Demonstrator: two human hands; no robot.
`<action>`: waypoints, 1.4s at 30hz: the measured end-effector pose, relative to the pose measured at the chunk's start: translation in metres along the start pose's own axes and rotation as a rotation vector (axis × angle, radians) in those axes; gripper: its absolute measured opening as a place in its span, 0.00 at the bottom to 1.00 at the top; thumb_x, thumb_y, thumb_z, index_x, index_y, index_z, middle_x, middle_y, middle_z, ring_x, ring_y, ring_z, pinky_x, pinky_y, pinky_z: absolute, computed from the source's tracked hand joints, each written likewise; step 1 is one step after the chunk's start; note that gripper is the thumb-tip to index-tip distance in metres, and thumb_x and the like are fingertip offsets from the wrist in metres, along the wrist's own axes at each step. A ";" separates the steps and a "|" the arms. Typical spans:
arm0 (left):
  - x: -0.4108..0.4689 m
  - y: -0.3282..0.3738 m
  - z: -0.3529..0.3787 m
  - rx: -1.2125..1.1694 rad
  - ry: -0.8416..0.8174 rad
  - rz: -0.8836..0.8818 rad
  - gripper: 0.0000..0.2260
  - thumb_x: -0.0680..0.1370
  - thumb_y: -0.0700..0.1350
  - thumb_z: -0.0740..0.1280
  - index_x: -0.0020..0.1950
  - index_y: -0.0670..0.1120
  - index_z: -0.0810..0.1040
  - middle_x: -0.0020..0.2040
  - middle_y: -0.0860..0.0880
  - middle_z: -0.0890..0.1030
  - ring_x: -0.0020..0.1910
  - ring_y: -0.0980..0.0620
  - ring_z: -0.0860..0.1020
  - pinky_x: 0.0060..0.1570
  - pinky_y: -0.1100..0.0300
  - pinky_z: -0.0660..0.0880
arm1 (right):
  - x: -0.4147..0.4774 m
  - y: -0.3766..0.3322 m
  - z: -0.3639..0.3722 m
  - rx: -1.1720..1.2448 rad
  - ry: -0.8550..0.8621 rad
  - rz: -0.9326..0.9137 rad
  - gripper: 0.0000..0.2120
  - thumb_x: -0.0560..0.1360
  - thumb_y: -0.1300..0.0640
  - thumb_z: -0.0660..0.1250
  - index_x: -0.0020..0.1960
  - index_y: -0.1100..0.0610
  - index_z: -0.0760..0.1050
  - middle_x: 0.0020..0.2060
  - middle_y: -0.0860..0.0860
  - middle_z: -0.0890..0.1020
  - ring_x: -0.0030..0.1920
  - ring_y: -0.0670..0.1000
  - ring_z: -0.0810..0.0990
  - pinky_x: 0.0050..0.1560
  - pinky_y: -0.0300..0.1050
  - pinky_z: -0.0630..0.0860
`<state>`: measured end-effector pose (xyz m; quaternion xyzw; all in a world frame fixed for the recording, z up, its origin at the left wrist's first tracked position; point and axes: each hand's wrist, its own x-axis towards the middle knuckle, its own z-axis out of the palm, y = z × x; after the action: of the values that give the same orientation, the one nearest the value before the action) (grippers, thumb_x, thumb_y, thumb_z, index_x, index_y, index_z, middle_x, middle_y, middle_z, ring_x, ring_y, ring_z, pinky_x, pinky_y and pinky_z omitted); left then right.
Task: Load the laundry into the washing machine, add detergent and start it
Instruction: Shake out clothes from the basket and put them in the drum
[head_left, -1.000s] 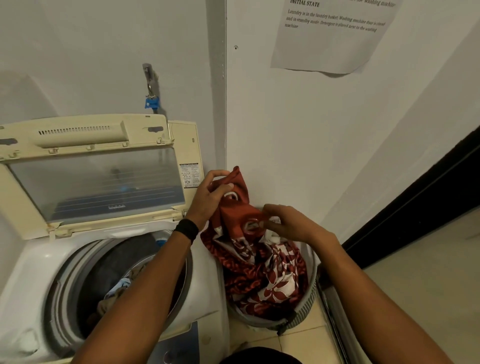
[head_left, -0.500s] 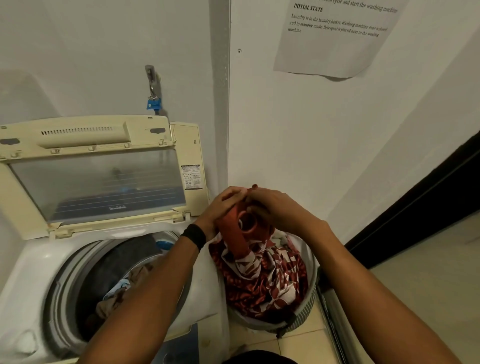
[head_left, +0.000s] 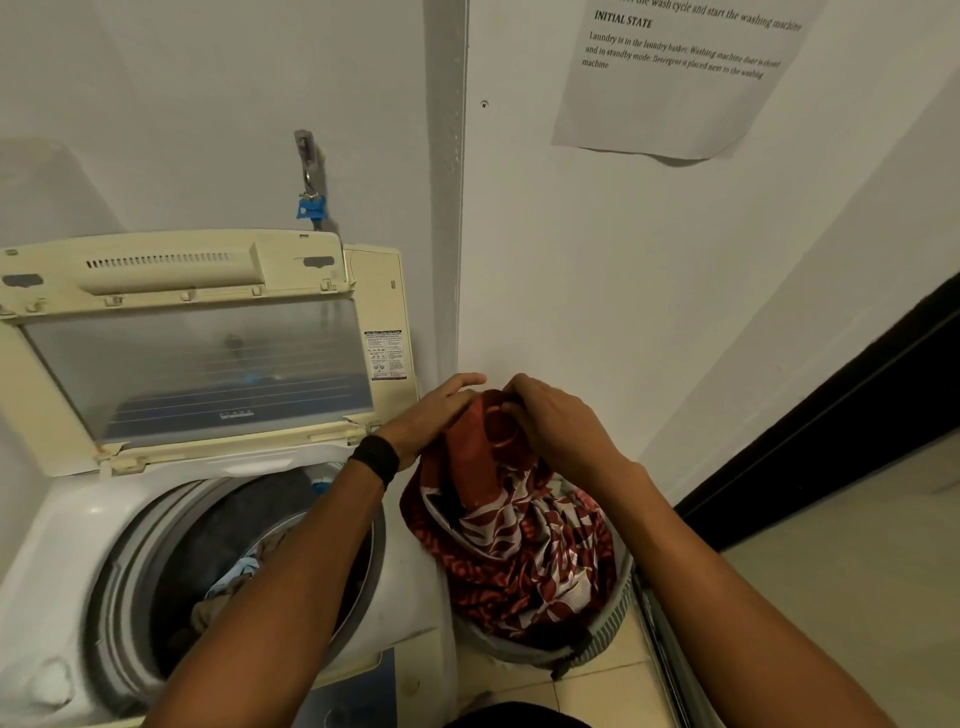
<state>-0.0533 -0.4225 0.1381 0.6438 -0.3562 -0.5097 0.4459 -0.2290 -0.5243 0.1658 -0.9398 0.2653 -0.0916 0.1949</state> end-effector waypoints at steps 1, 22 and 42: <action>0.000 -0.001 -0.001 -0.009 -0.011 -0.013 0.18 0.87 0.55 0.54 0.77 0.56 0.66 0.66 0.46 0.79 0.65 0.46 0.78 0.69 0.48 0.74 | -0.001 0.000 0.000 0.002 -0.011 0.009 0.10 0.87 0.49 0.54 0.60 0.52 0.70 0.51 0.49 0.82 0.46 0.51 0.80 0.48 0.49 0.80; -0.001 -0.016 -0.005 -0.267 0.135 0.117 0.18 0.81 0.49 0.69 0.72 0.52 0.75 0.64 0.47 0.81 0.63 0.44 0.80 0.60 0.53 0.79 | -0.004 0.014 0.006 0.160 0.112 -0.242 0.07 0.82 0.54 0.65 0.57 0.54 0.79 0.56 0.47 0.78 0.48 0.47 0.80 0.49 0.45 0.81; 0.011 -0.024 0.002 -0.217 0.240 0.160 0.17 0.83 0.48 0.68 0.72 0.56 0.73 0.67 0.45 0.78 0.64 0.44 0.79 0.57 0.53 0.82 | -0.008 0.007 0.021 0.150 -0.079 -0.271 0.08 0.75 0.52 0.73 0.51 0.55 0.85 0.73 0.42 0.66 0.44 0.47 0.80 0.46 0.44 0.80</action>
<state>-0.0529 -0.4245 0.1116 0.6177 -0.2937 -0.4275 0.5911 -0.2333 -0.5187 0.1435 -0.9527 0.1205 -0.0993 0.2606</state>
